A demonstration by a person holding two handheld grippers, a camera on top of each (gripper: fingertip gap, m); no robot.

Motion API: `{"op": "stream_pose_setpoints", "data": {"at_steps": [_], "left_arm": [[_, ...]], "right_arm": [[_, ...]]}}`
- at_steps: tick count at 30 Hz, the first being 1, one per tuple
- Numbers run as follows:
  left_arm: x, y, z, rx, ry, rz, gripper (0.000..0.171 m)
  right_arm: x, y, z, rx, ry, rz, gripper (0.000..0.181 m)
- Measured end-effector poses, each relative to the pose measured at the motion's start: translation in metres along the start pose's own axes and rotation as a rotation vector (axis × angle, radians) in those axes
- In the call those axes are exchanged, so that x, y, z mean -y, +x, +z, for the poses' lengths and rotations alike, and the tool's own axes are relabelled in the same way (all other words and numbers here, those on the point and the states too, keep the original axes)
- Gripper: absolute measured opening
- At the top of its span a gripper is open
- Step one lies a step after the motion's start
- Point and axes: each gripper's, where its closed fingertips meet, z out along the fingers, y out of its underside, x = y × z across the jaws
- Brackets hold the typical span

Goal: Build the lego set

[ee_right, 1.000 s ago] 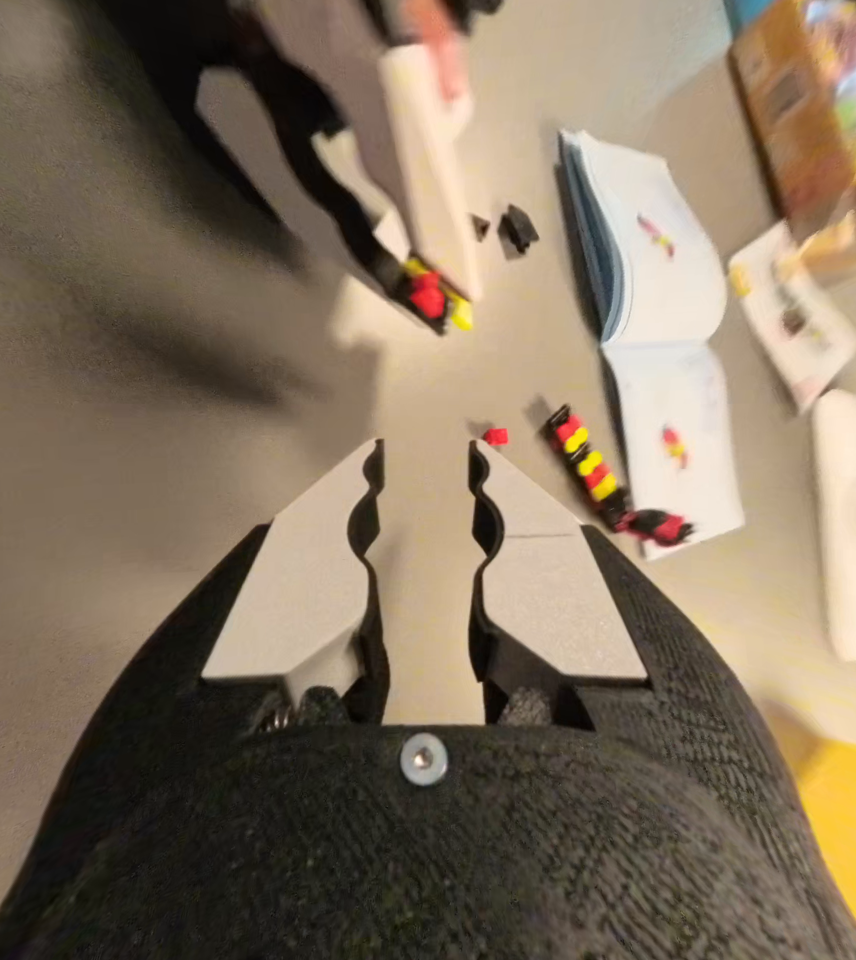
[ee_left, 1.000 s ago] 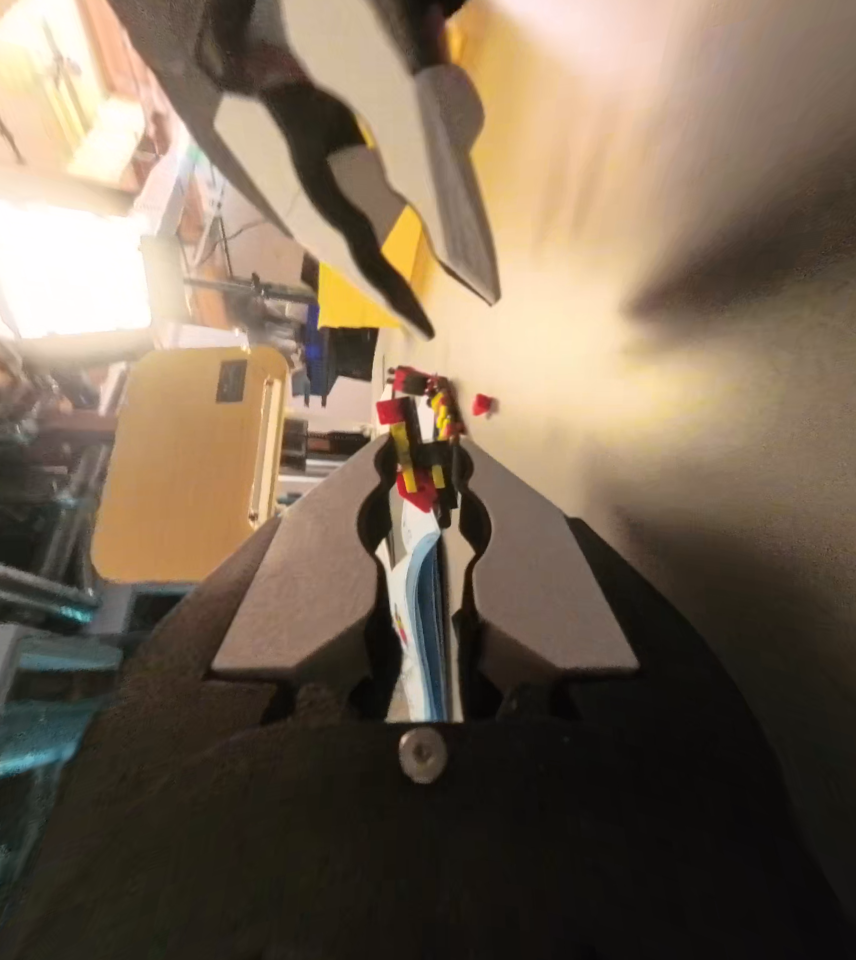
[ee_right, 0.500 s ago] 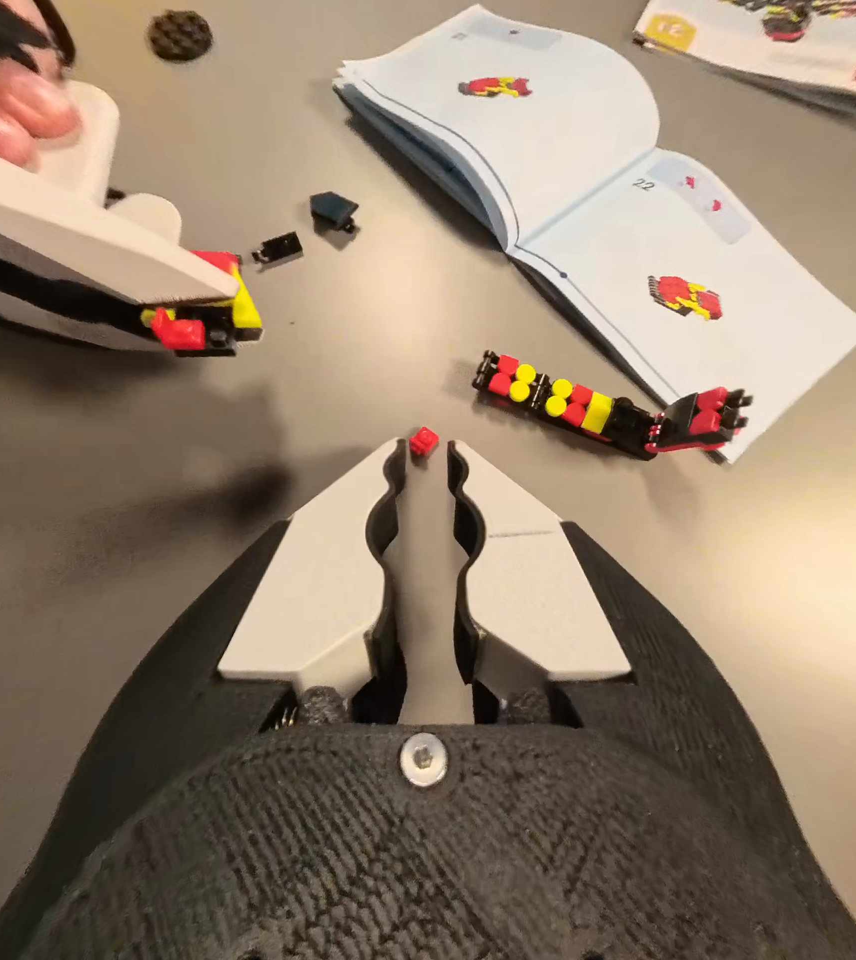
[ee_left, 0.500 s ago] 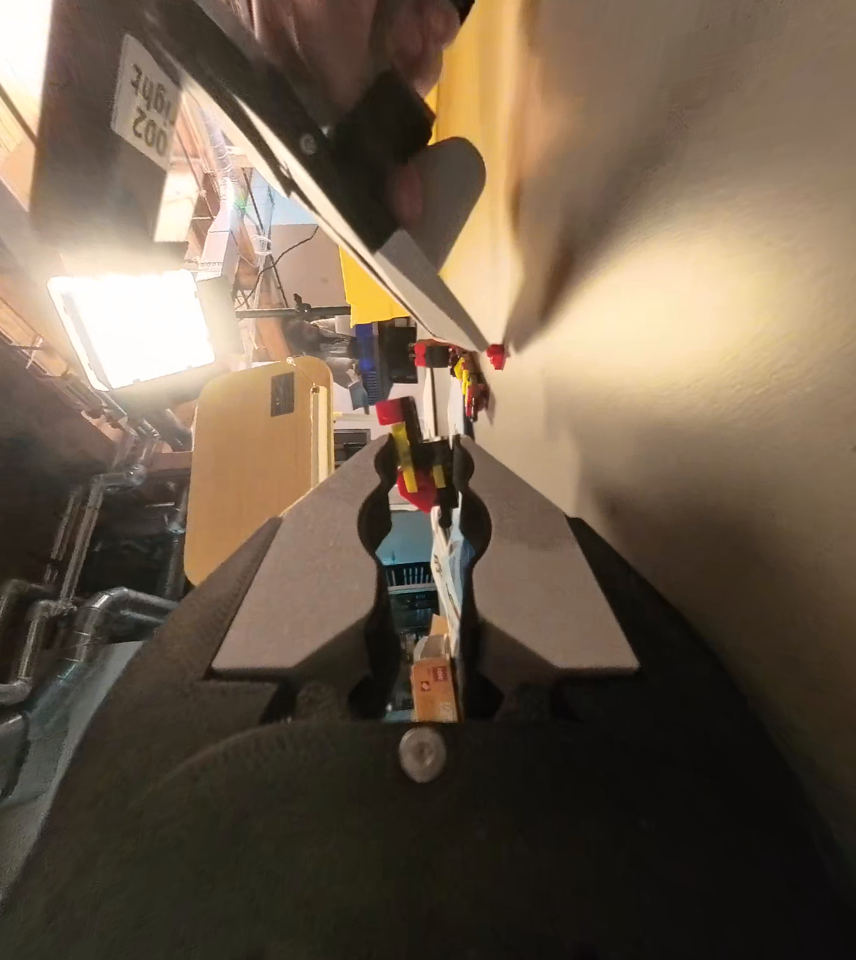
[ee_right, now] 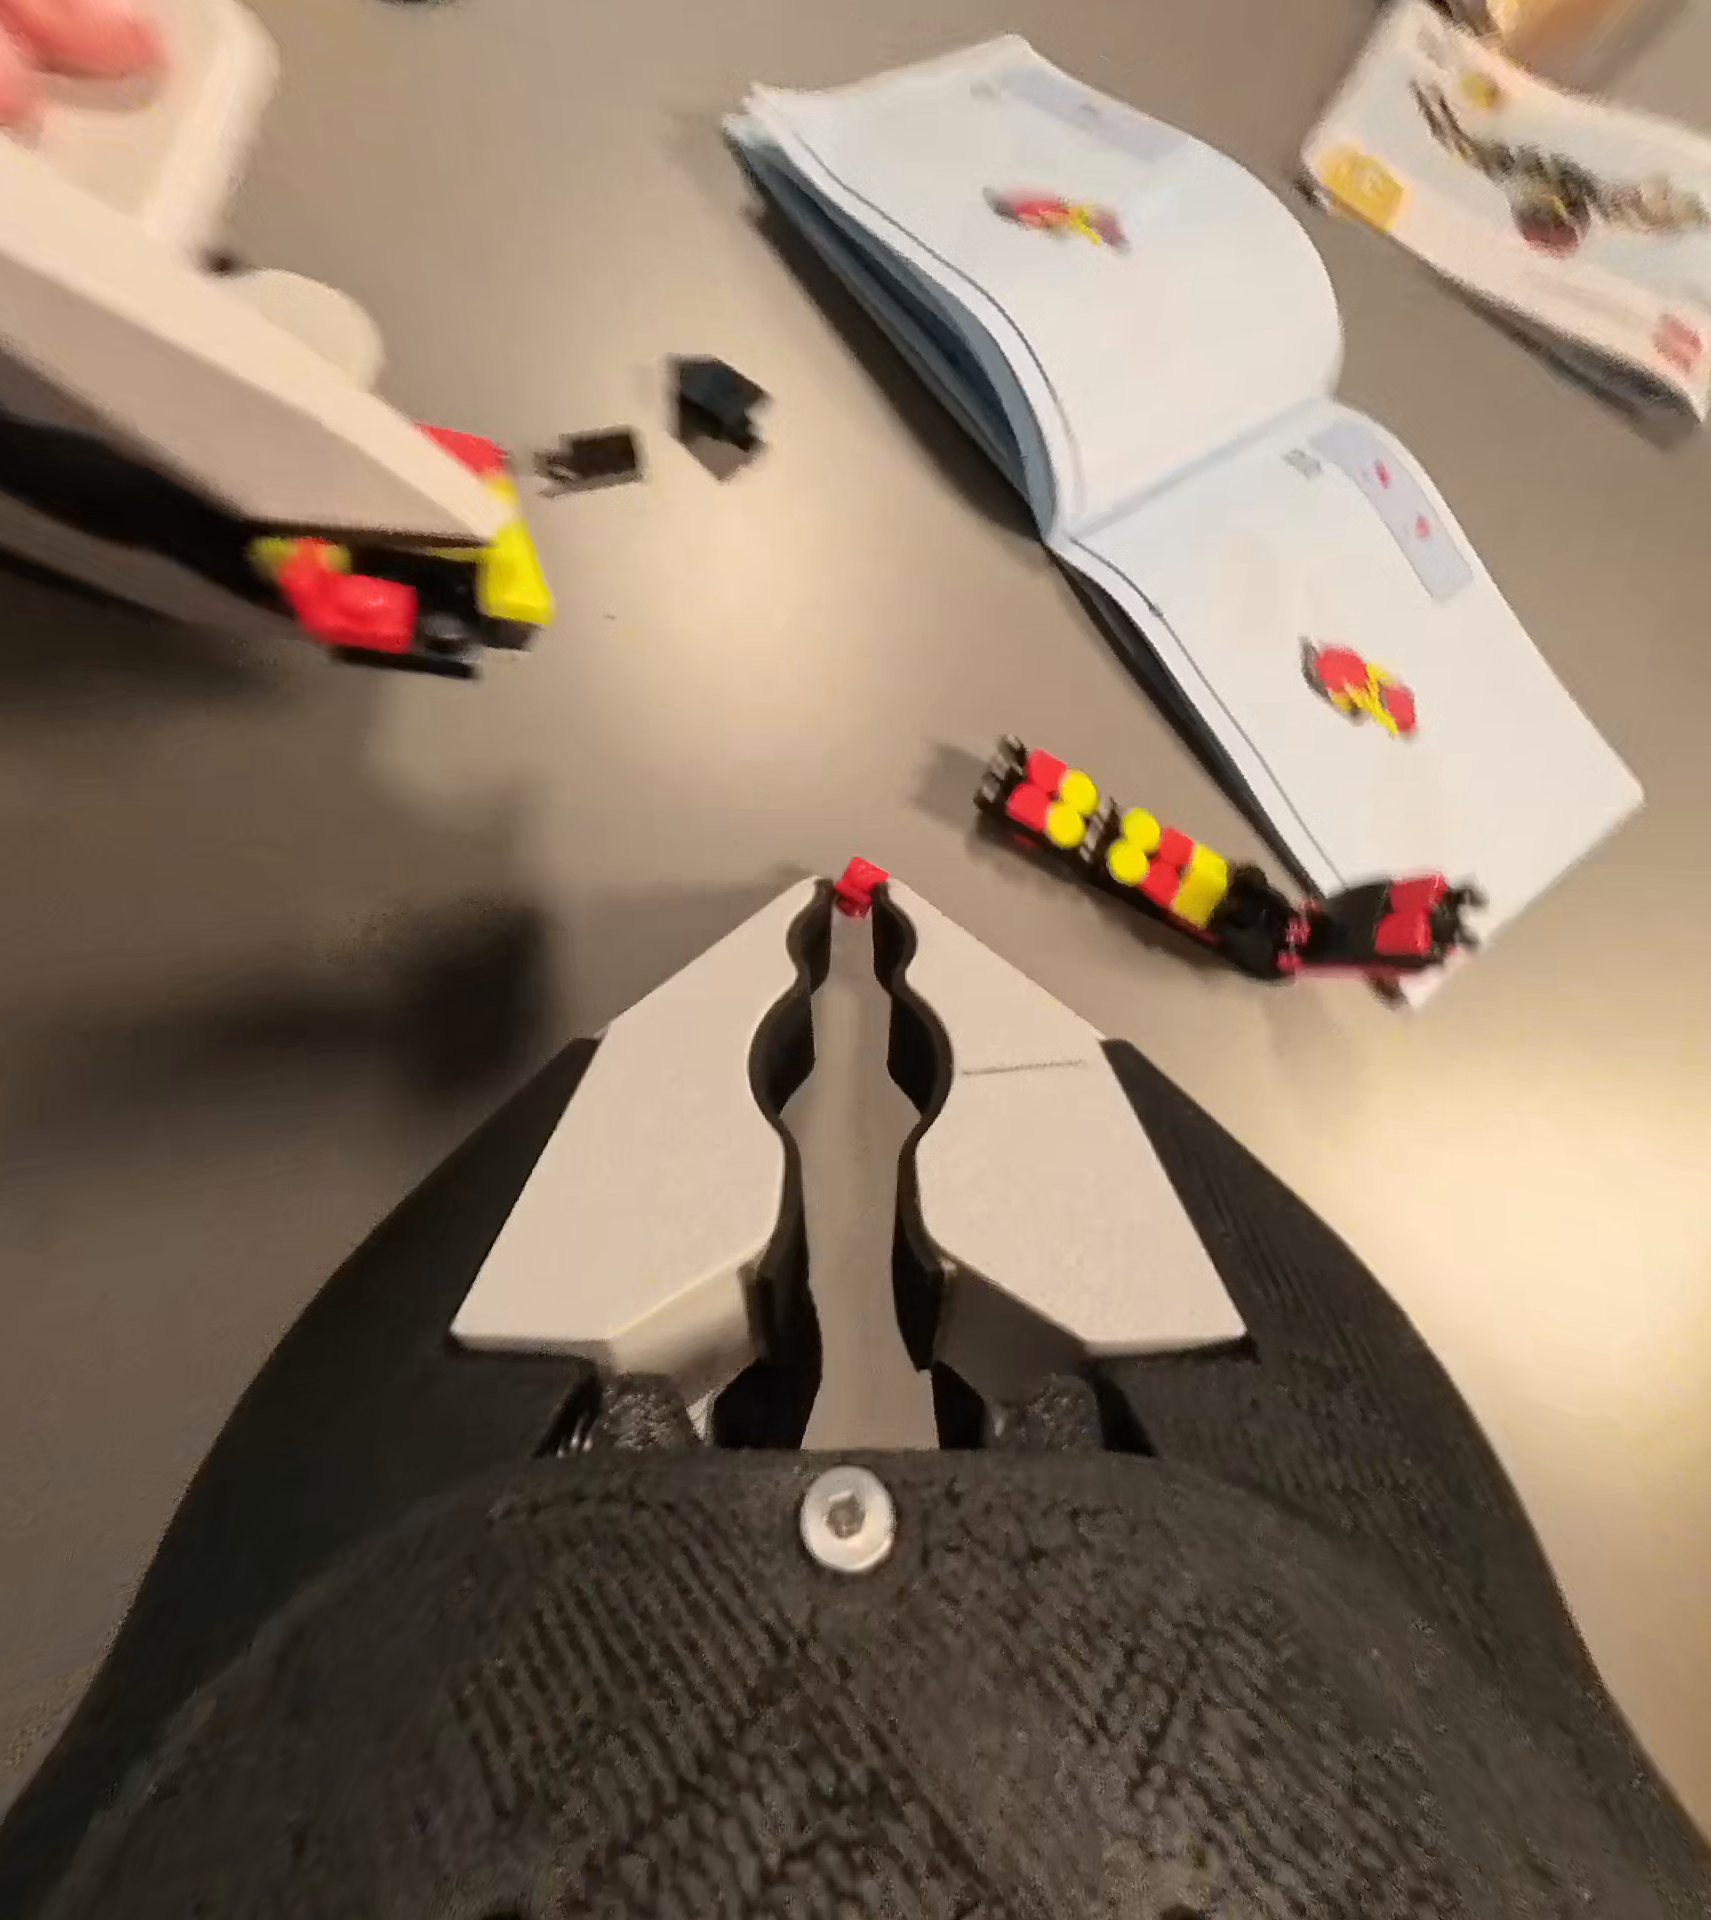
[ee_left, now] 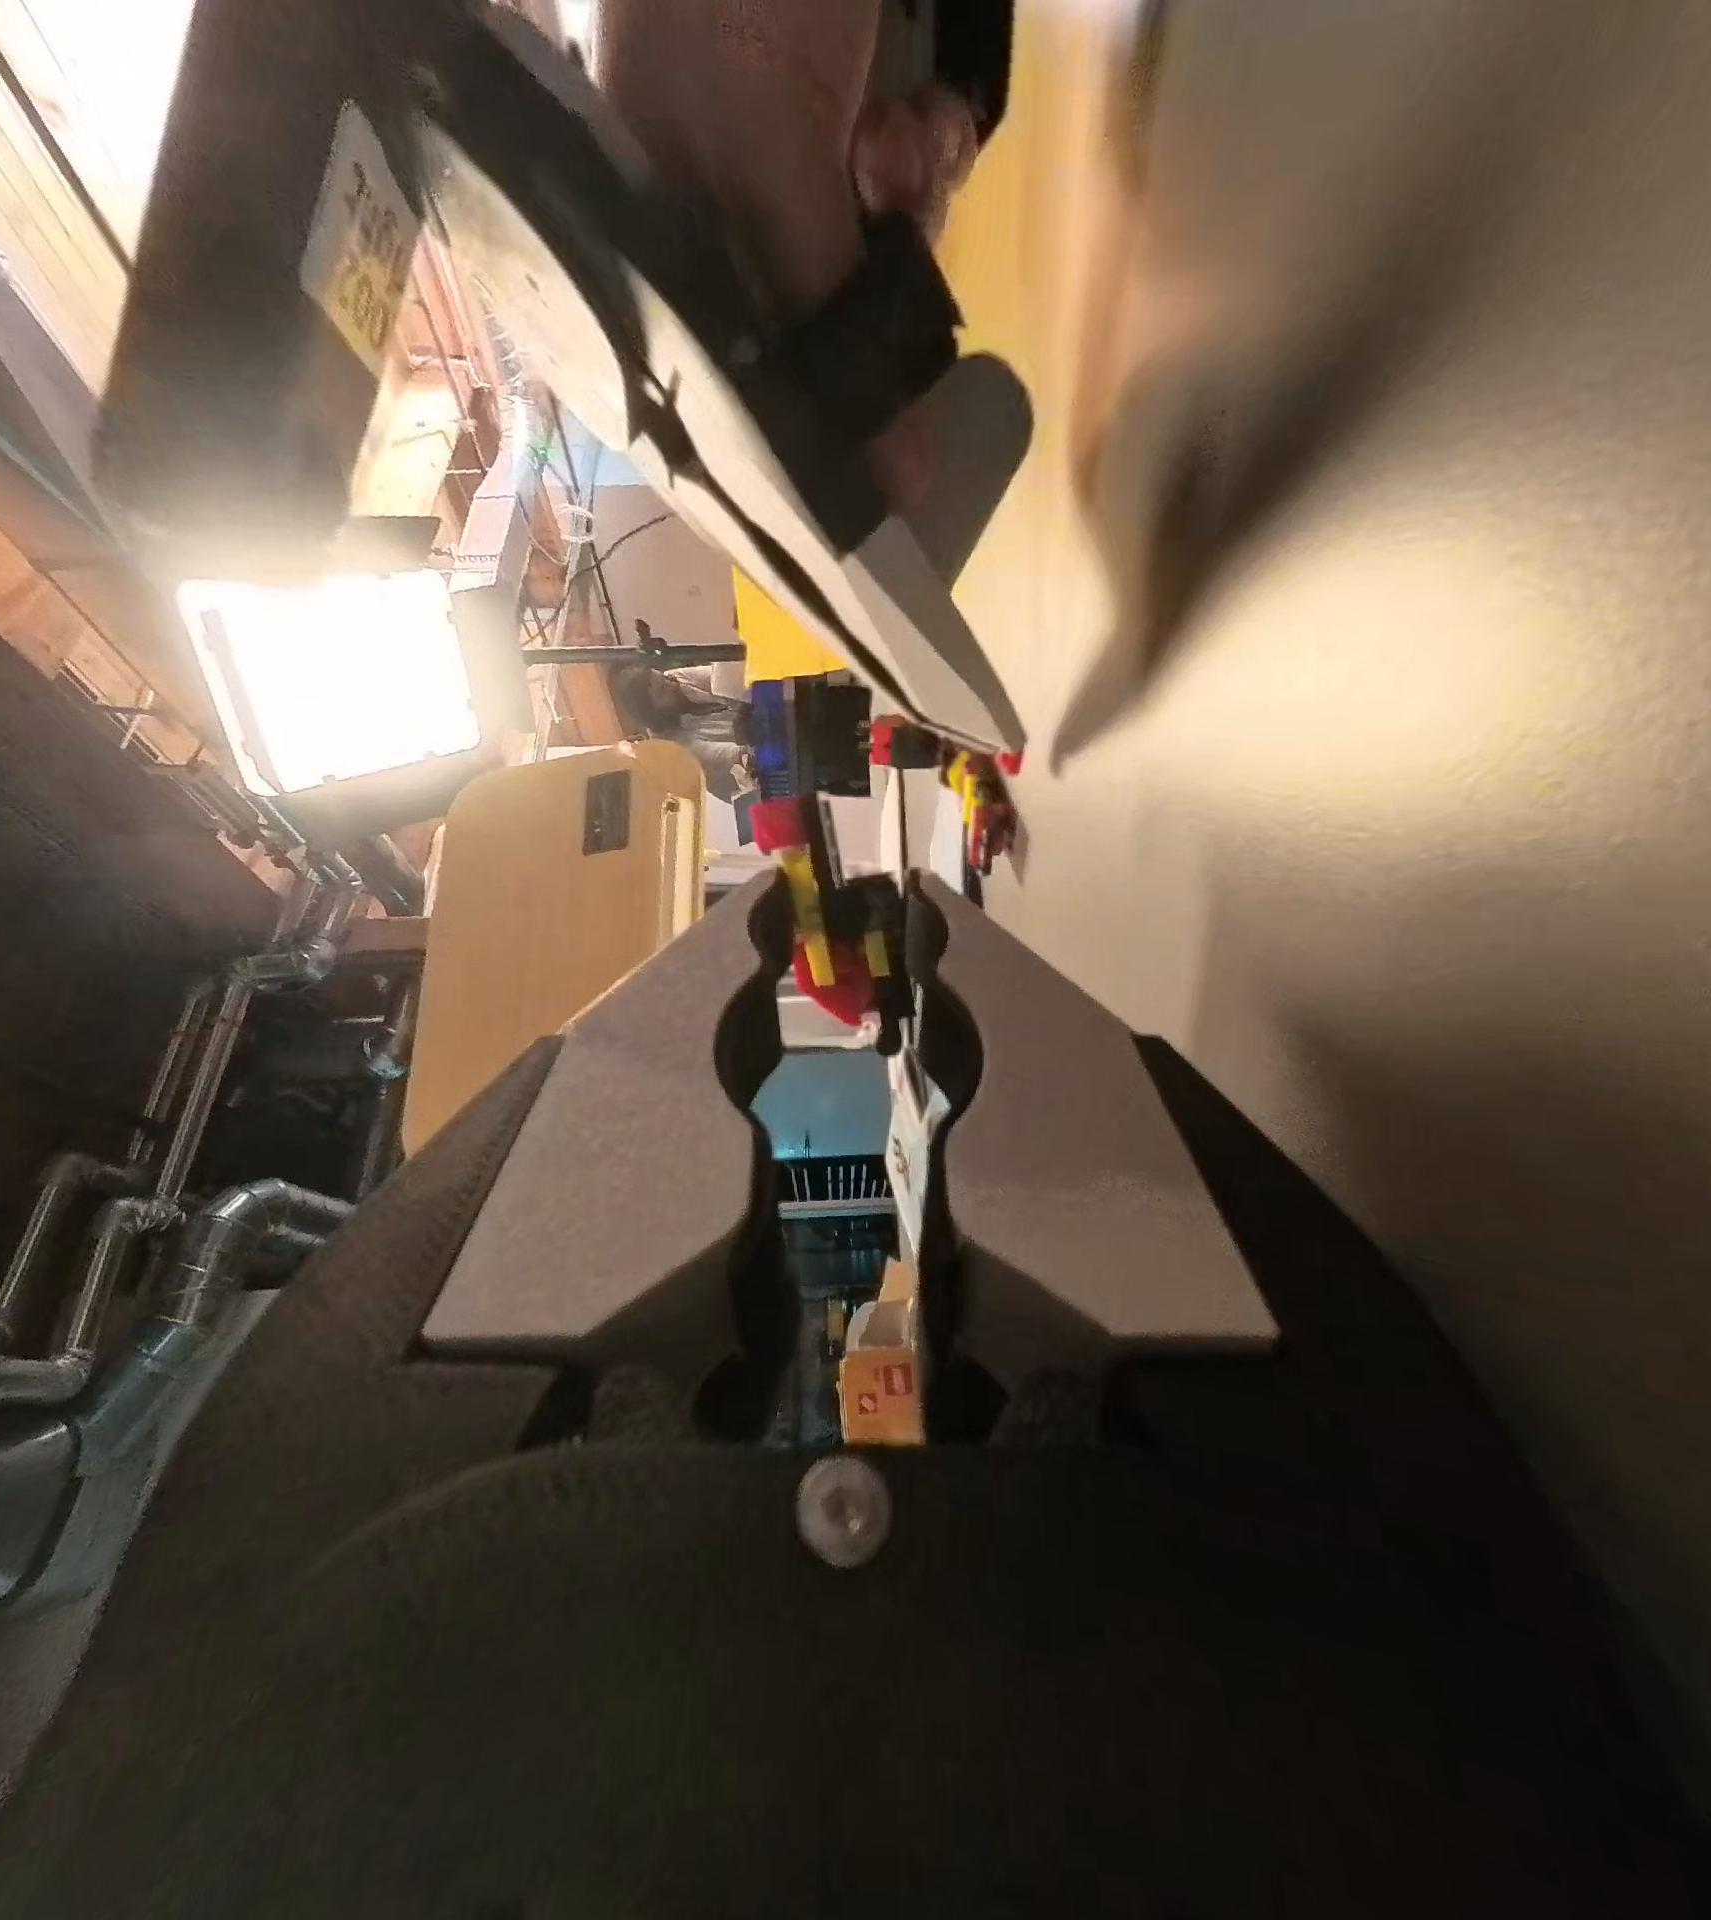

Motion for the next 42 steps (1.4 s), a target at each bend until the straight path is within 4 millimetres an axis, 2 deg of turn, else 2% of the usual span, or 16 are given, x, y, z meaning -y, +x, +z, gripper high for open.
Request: {"op": "stream_pose_setpoints", "data": {"at_steps": [2, 4, 7, 10, 13, 18, 33, 39, 42], "left_arm": [[0.005, -0.002, -0.002, 0.010, 0.038, -0.018, 0.020], [0.017, 0.000, -0.005, -0.019, 0.126, -0.046, 0.020], [0.041, -0.008, -0.014, -0.009, 0.274, -0.105, 0.020], [0.054, -0.019, -0.023, 0.035, 0.374, -0.116, 0.019], [0.066, -0.022, -0.031, 0.043, 0.442, -0.123, 0.020], [0.071, -0.025, -0.036, 0.062, 0.478, -0.136, 0.019], [0.074, -0.033, -0.042, 0.100, 0.497, -0.155, 0.020], [0.071, -0.039, -0.042, 0.122, 0.481, -0.143, 0.019], [0.063, -0.056, -0.039, 0.151, 0.465, -0.134, 0.019]], "right_arm": [[0.018, -0.022, -0.017, 0.174, 0.110, -0.140, 0.005], [0.035, -0.049, -0.042, 0.337, 0.231, -0.318, 0.006], [0.046, -0.075, -0.071, 0.486, 0.293, -0.534, 0.005], [0.049, -0.092, -0.087, 0.658, 0.250, -0.575, 0.005], [0.057, -0.101, -0.095, 0.753, 0.245, -0.592, 0.005], [0.054, -0.107, -0.093, 0.797, 0.160, -0.657, 0.005], [0.055, -0.110, -0.099, 0.845, 0.105, -0.691, 0.005], [0.061, -0.106, -0.100, 0.789, 0.095, -0.748, 0.005], [0.075, -0.094, -0.107, 0.755, 0.083, -0.806, 0.005]]}}
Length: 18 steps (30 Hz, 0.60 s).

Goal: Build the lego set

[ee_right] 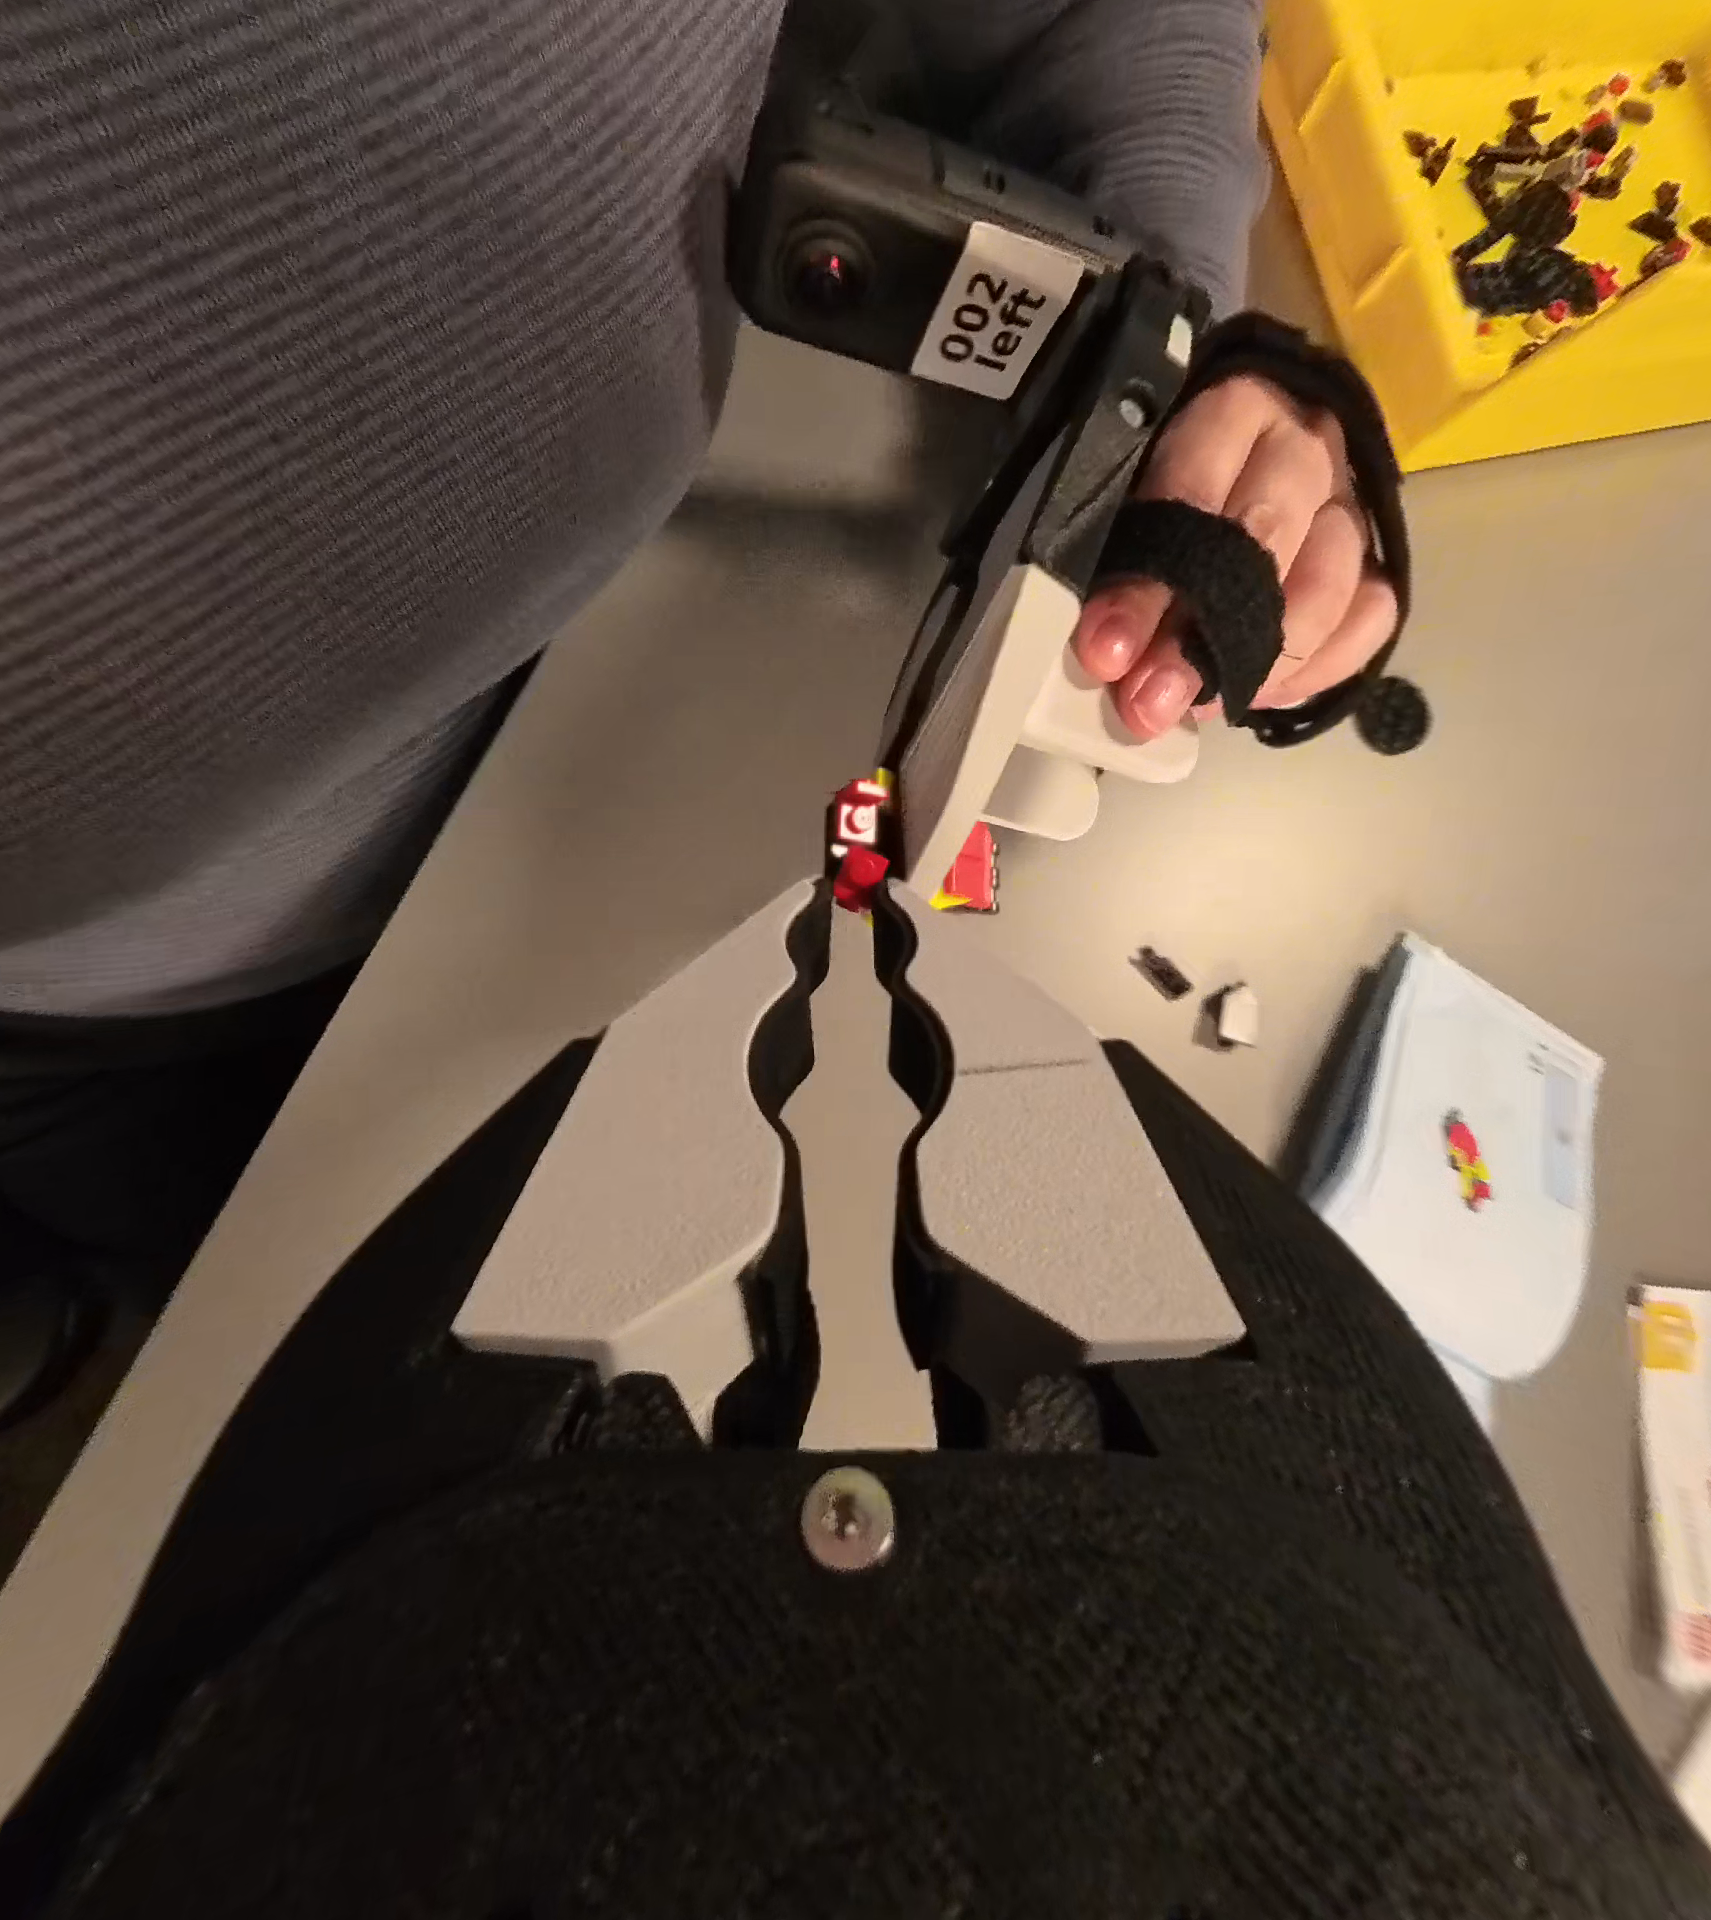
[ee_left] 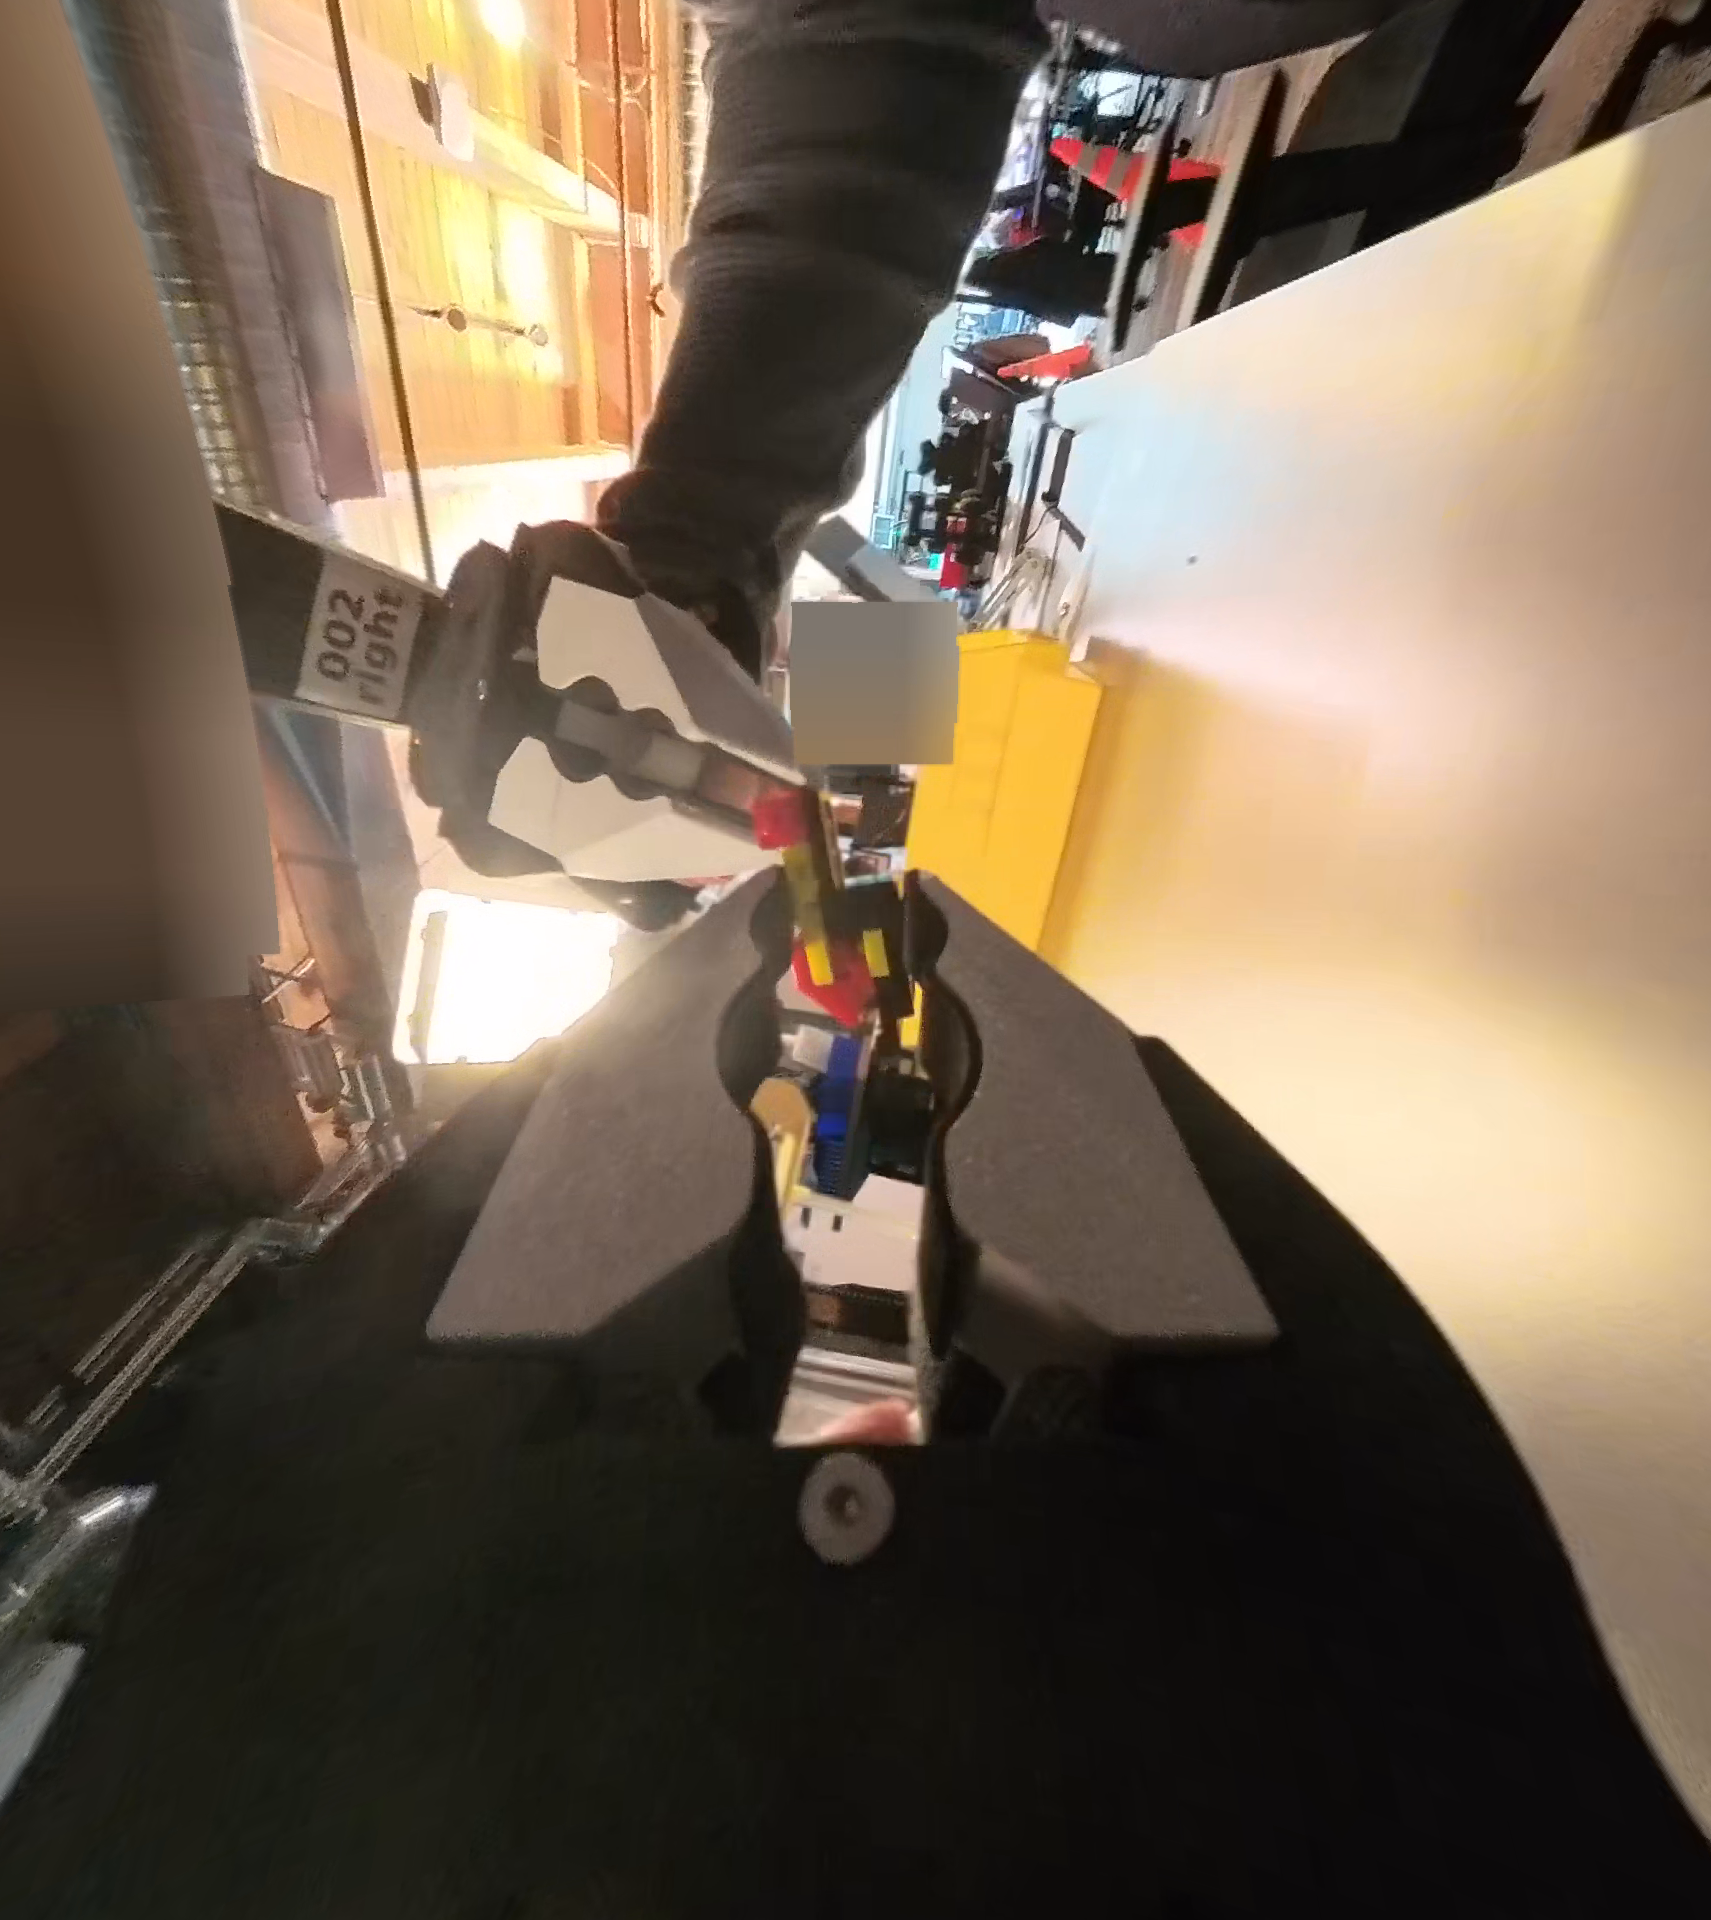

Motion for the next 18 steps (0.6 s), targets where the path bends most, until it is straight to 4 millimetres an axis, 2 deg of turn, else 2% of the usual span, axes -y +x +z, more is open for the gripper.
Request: {"op": "stream_pose_setpoints", "data": {"at_steps": [4, 8, 10, 12, 15, 18], "left_arm": [[-0.018, -0.051, 0.009, 0.025, 0.005, 0.014, 0.019], [-0.019, -0.111, 0.024, -0.016, 0.091, -0.020, 0.019], [-0.017, -0.135, 0.031, -0.021, 0.135, -0.029, 0.019], [-0.014, -0.155, 0.035, -0.002, 0.185, -0.049, 0.019], [-0.009, -0.179, 0.037, 0.064, 0.249, -0.064, 0.019], [-0.006, -0.190, 0.034, 0.105, 0.292, -0.097, 0.019]], "right_arm": [[0.020, 0.027, -0.046, 0.004, -0.110, -0.062, 0.005], [0.058, 0.055, -0.098, 0.024, -0.165, -0.059, 0.005], [0.078, 0.063, -0.119, 0.058, -0.166, -0.029, 0.005], [0.092, 0.067, -0.133, 0.099, -0.170, 0.008, 0.005], [0.104, 0.067, -0.142, 0.160, -0.189, 0.050, 0.005], [0.109, 0.067, -0.144, 0.185, -0.221, 0.072, 0.005]]}}
